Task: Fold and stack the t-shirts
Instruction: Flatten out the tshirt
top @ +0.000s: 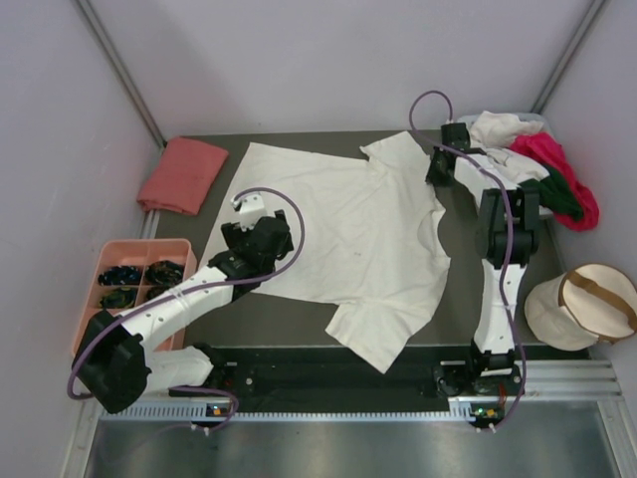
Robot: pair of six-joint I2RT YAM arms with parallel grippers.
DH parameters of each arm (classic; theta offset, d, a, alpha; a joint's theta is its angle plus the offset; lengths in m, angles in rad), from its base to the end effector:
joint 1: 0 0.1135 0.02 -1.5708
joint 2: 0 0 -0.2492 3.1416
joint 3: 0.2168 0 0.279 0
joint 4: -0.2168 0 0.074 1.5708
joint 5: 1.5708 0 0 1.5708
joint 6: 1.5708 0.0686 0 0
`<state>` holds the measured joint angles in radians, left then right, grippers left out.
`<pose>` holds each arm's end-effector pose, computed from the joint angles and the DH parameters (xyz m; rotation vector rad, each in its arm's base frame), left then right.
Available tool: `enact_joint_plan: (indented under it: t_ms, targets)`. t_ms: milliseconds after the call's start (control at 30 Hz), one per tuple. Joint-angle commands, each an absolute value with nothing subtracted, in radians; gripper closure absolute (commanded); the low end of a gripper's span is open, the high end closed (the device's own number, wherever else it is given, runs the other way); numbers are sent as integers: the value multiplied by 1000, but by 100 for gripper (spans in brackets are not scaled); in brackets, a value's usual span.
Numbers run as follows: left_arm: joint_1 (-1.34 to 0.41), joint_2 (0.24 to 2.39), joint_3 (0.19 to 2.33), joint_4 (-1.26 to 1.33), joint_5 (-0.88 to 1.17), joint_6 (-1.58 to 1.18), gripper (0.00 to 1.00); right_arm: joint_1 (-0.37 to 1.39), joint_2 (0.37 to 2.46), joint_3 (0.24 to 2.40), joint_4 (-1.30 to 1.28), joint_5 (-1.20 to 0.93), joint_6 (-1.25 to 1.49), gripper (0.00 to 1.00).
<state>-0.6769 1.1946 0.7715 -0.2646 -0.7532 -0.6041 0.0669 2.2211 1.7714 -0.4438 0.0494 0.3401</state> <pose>0.2612 -0.1497 0.2094 -0.3035 2.0304 0.0699 0.5307 0.0322 0.1364 0.3571 2.4403 0.1159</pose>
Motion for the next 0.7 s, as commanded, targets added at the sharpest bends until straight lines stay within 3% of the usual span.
enact_joint_plan:
  t_ms: [0,67,667]
  targets:
    - [-680,1164,756,-268,-778,-618,1,60,2240,1835,-468,26,331,93]
    - [-680,1164,755,-267,-776,-621,1,60,2244,1848,-482,34,331,100]
    - [-678,1180,758,-278,-807,-617,1,60,2490,2313,-638,259,276,100]
